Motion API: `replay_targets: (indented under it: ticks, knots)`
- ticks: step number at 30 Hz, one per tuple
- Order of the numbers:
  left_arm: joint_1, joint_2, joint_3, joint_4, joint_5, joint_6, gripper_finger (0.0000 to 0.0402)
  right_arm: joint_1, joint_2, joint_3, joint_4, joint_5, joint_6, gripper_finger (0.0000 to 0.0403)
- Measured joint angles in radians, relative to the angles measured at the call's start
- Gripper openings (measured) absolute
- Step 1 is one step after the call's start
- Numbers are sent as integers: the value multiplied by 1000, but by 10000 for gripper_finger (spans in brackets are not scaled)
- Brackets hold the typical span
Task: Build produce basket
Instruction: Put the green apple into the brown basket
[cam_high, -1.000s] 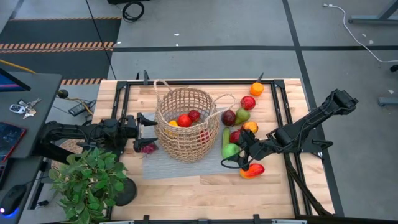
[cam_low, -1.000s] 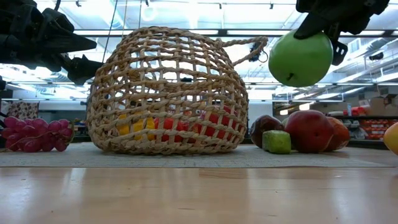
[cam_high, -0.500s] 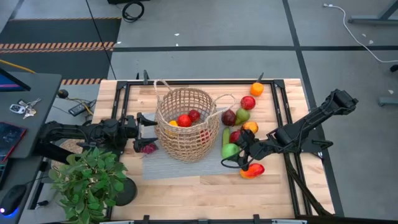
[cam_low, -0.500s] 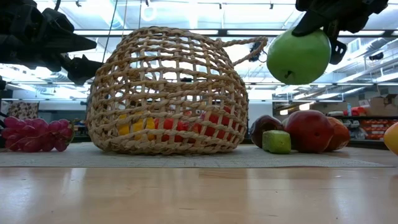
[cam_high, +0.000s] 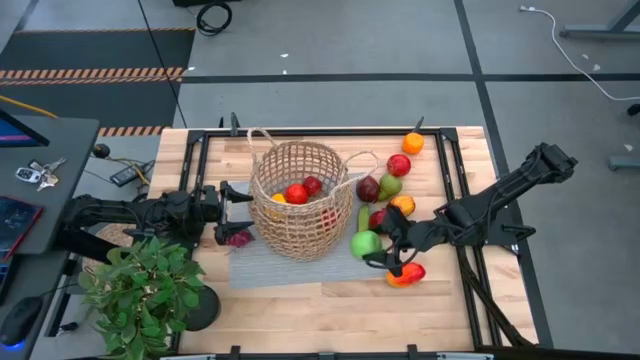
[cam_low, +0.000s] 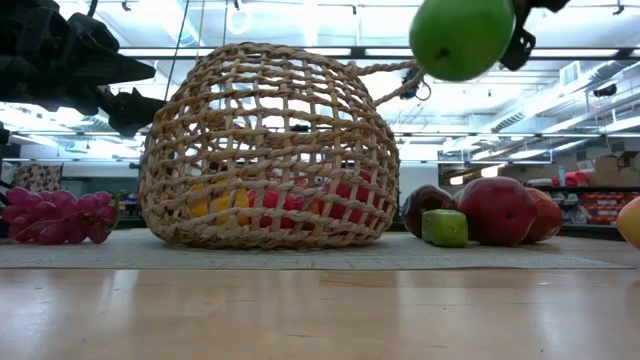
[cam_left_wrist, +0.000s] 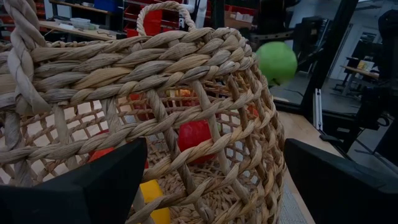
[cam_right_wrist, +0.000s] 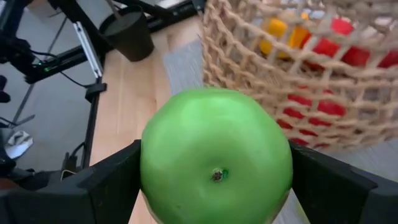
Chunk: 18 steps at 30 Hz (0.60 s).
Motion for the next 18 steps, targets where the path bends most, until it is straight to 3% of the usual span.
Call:
replay_targets:
  ticks: [10,18]
  knots:
    - [0,0,0,0,0,0,386,1,0,52,153,-52,-80,367]
    - [0,0,0,0,0,0,386,0,0,95,390,47,-322,367]
